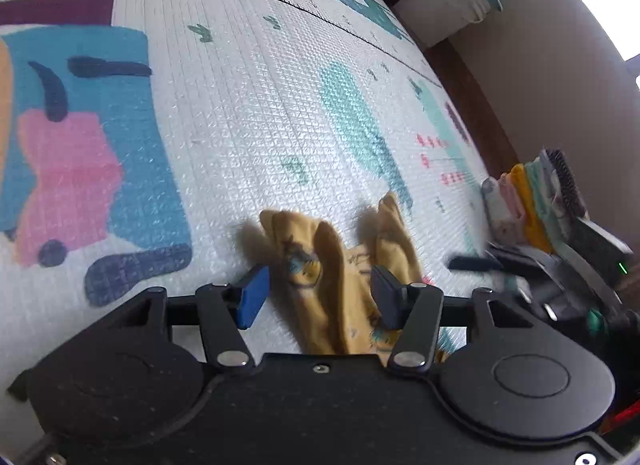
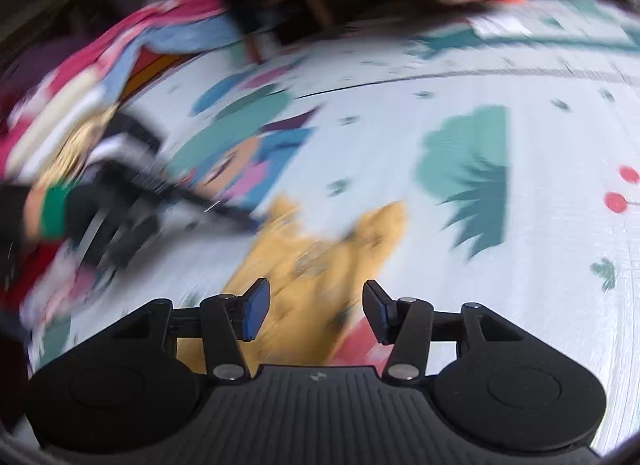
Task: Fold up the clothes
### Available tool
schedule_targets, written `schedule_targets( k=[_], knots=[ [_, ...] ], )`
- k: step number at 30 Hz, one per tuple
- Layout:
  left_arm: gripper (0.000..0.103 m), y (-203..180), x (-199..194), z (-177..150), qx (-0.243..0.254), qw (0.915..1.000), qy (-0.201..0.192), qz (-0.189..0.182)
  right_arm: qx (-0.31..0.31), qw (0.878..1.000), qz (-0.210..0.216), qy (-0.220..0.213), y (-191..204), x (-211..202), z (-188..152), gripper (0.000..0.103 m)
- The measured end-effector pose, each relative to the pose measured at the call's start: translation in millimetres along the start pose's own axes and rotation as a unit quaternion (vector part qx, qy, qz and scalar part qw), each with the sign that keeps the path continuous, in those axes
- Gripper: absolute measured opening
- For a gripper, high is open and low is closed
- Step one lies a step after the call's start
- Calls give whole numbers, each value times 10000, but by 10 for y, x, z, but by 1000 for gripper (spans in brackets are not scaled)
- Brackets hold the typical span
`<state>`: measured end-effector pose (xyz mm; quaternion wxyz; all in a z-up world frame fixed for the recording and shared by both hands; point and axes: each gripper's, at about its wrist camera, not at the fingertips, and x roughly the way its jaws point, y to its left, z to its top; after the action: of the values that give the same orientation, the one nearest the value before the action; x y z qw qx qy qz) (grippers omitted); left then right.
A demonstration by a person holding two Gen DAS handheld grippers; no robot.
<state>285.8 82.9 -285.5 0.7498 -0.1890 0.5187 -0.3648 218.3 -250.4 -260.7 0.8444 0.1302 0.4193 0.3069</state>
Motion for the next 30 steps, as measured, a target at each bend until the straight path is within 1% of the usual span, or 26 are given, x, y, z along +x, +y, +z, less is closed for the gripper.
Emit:
schedule_targets(
  k=[2, 3, 4, 6, 8, 9, 10, 11, 12, 13, 16, 20, 22, 24, 25, 26, 27, 28, 29, 30],
  knots=[
    [55, 4, 45, 55, 47, 10000, 34, -17, 360, 9993, -20, 133, -224, 172, 172, 54],
    [54, 0, 70, 77, 91, 10000, 32, -21, 476, 9985, -50, 256, -300, 272, 228, 58],
    [53, 1, 89, 85, 116, 9999, 13, -4, 554, 9979, -55, 341, -357, 355, 275, 59],
    [49, 14, 125, 94, 71, 10000, -38, -2, 544, 9979, 47, 339, -382, 451, 324, 60],
    [37, 29, 142, 100, 102, 9999, -57, 64, 469, 9981, 131, 391, -373, 534, 352, 58],
    [35, 49, 140, 108, 76, 9999, -59, 78, 426, 9981, 172, 420, -366, 564, 357, 46],
    [29, 64, 141, 114, 85, 9999, -62, 124, 412, 9979, 189, 461, -373, 593, 357, 31],
    [13, 73, 143, 119, 122, 9997, -66, 190, 406, 9979, 192, 475, -381, 606, 358, 25],
    [5, 68, 152, 121, 222, 9994, -59, 240, 383, 9979, 248, 449, -382, 600, 360, 20],
    [4, 57, 155, 115, 321, 9992, -79, 222, 361, 9980, 304, 423, -383, 593, 361, 13],
    [3, -18, 117, 91, 529, 9983, -235, -50, 280, 9983, 393, 327, -347, 509, 346, 13],
    [3, -156, 36, 55, 868, 9946, -366, -430, 159, 9981, 596, 86, -276, 318, 360, 13],
    [3, -238, -28, 27, 1078, 9912, -448, -626, -116, 9975, 699, -17, -194, 205, 376, 13],
    [3, -293, -77, 7, 1185, 9886, -517, -768, -410, 9959, 798, -113, -87, 91, 383, 13],
    [3, -306, -102, -2, 1208, 9883, -577, -734, -500, 9950, 846, -183, -49, 37, 380, 13],
    [3, -304, -107, -1, 1167, 9898, -604, -549, -627, 9947, 787, -222, -9, 12, 377, 13],
    [3, -292, -110, 3, 1131, 9911, -641, -303, -769, 9955, 530, -184, 23, 24, 380, 13],
    [9, -282, -120, 1, 1106, 9913, -717, -11, -832, 9960, 288, -128, 34, 41, 383, 20],
    [29, -258, -163, -24, 1028, 9918, -761, 39, -717, 9974, 81, -27, -6, 69, 387, 30],
    [37, -225, -223, -60, 924, 9926, -783, -43, -597, 9982, -71, 7, -45, 69, 385, 50]
  ],
)
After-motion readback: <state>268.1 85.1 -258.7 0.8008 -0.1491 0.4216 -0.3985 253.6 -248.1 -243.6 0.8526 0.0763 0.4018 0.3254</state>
